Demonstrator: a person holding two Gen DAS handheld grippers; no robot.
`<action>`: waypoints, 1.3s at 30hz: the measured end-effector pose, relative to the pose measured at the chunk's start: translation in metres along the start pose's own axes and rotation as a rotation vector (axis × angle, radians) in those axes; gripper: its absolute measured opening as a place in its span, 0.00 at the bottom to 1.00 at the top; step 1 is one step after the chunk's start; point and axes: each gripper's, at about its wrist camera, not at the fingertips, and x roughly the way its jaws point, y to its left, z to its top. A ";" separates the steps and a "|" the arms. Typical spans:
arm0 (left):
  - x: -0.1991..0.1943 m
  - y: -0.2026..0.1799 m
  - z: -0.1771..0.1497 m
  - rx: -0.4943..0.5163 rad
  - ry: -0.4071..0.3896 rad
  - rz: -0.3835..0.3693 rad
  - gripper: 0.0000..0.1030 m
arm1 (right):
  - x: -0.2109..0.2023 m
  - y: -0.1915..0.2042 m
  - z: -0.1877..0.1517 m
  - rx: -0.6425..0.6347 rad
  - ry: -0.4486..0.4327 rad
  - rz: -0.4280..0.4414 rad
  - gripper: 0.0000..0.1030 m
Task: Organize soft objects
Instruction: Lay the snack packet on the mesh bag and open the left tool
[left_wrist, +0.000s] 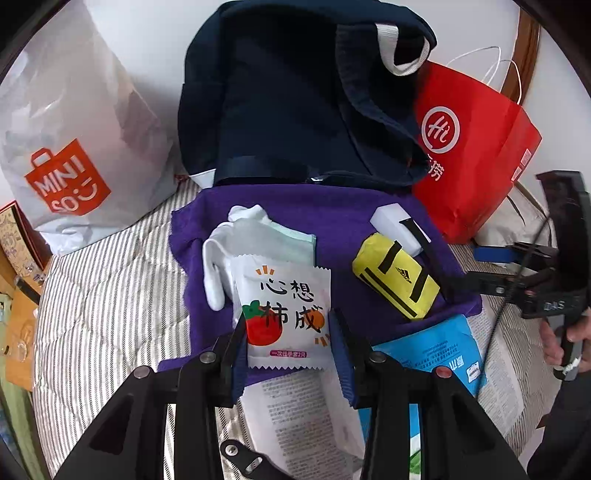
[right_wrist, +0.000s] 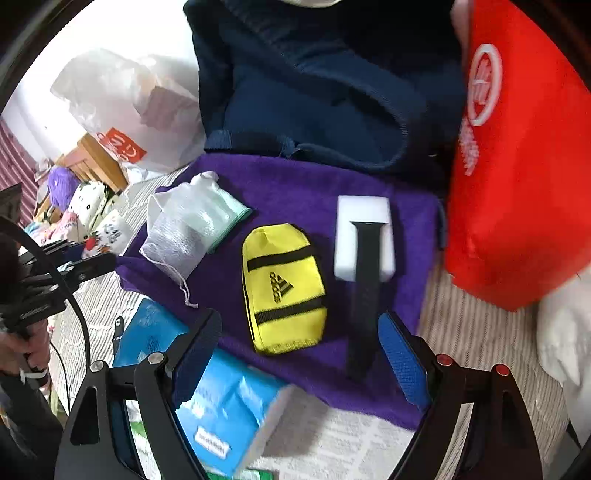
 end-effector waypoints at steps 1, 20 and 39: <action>0.002 -0.001 0.001 0.003 0.002 -0.001 0.37 | -0.005 -0.002 -0.003 0.006 -0.008 -0.001 0.84; 0.078 -0.023 0.016 0.083 0.131 -0.010 0.37 | -0.020 -0.039 -0.055 0.153 -0.007 0.010 0.84; 0.107 -0.026 0.018 0.098 0.201 0.019 0.60 | -0.004 -0.054 -0.070 0.185 0.038 0.028 0.84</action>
